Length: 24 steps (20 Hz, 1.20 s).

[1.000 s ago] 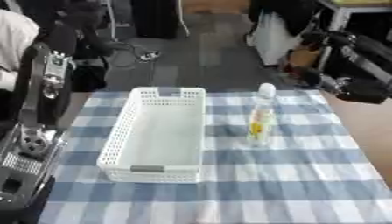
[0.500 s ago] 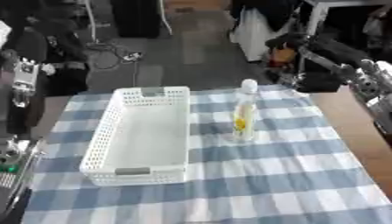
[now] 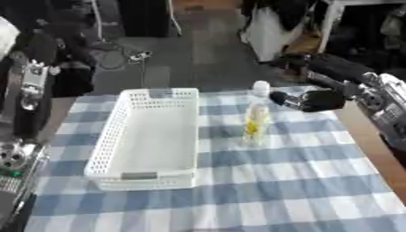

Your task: Pick up objects on the table and place them in the box.

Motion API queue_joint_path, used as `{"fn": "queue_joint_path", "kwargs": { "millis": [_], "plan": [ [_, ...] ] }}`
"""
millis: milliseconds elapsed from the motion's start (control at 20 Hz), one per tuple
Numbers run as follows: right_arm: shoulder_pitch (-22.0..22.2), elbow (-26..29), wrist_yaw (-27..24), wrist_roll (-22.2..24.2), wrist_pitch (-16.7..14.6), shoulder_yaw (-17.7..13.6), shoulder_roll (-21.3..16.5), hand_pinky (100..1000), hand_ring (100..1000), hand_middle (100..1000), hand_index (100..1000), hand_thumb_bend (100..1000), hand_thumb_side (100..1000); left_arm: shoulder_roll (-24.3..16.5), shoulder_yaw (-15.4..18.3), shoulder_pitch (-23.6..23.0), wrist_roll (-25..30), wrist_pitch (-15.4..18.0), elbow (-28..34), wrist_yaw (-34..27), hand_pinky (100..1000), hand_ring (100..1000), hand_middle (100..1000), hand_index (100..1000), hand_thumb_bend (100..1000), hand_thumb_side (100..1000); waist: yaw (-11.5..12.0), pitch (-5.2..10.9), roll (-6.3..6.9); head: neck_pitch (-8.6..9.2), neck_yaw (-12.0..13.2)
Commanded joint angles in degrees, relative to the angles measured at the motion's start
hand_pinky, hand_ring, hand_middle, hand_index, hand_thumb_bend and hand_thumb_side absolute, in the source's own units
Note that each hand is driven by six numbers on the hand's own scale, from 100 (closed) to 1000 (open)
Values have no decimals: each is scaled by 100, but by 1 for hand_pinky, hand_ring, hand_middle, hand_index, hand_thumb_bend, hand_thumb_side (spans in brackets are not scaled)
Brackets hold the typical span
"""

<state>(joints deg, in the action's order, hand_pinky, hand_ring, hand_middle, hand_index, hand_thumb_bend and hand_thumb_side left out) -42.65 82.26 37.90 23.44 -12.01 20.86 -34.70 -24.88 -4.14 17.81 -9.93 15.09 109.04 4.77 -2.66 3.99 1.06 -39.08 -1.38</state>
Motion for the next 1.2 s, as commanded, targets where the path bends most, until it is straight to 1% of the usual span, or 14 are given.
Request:
{"fn": "queue_joint_path", "kwargs": {
  "millis": [50, 350, 750, 950, 1200],
  "plan": [
    [-71, 34, -134, 90, -22, -11, -52, 1000, 859, 891, 978, 408, 1000, -77, 51, 81, 5, -14, 37, 13, 497, 454, 809, 760, 267, 974, 8, 41, -8, -13, 80],
    [-112, 92, -188, 200, 15, 5, -40, 1000, 860, 892, 975, 402, 1000, -73, 46, 93, 11, -17, 42, 12, 498, 454, 809, 760, 267, 974, 15, 42, -8, 16, 88],
    [-192, -230, -15, 189, -14, -21, 49, 1000, 866, 897, 975, 402, 1000, -59, 44, 119, 14, -19, 49, 10, 499, 454, 810, 759, 268, 974, 33, 17, -7, 40, 59],
    [-236, -485, 56, 125, -34, -70, 88, 1000, 851, 885, 979, 405, 1000, -58, 42, 133, 16, -18, 55, 7, 499, 454, 810, 759, 267, 974, 37, 5, -6, 62, 50],
    [-283, -1018, -170, -4, 12, -156, 222, 980, 817, 863, 976, 406, 1000, -51, 35, 144, 25, -18, 57, 2, 499, 453, 810, 759, 267, 974, 44, -10, 0, 95, -25]
  ]
}}
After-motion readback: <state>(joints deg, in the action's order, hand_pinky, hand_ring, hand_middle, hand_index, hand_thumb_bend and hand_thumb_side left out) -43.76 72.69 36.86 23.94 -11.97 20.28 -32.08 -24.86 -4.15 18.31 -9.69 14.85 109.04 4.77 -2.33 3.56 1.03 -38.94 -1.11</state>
